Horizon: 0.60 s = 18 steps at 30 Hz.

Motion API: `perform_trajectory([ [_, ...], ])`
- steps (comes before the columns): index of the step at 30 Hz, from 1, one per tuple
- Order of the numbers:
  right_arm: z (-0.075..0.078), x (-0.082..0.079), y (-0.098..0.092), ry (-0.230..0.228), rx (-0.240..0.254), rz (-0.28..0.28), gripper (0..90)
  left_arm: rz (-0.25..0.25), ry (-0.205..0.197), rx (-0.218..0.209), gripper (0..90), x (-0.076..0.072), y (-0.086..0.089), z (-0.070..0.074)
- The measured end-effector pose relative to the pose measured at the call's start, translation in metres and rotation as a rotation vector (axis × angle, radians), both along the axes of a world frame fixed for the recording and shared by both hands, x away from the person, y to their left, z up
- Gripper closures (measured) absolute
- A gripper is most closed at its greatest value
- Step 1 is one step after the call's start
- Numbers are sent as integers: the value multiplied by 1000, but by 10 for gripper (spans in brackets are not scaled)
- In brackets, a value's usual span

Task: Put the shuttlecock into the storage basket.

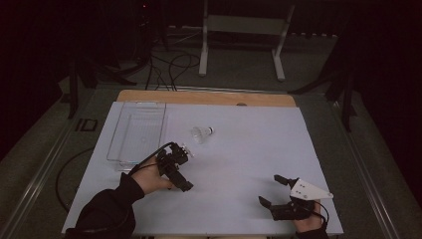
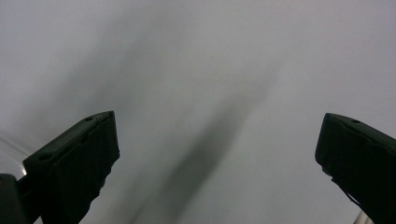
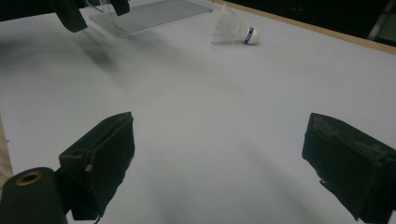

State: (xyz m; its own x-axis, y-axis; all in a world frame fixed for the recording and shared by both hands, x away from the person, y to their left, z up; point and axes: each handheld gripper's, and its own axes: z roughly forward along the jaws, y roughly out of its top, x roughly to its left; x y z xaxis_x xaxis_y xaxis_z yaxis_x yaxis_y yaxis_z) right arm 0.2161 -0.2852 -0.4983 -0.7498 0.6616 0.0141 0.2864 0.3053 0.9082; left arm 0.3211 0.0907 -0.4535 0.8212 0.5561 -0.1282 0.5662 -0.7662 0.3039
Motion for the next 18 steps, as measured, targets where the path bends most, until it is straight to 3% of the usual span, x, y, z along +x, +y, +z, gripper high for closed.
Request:
perform_trajectory([
  [11,0,0,0,-4,-3,-3,95,-14,15,19,4,19,-13,1],
  [18,0,0,0,-4,-1,-3,95,0,4,29,4,31,-20,5],
])
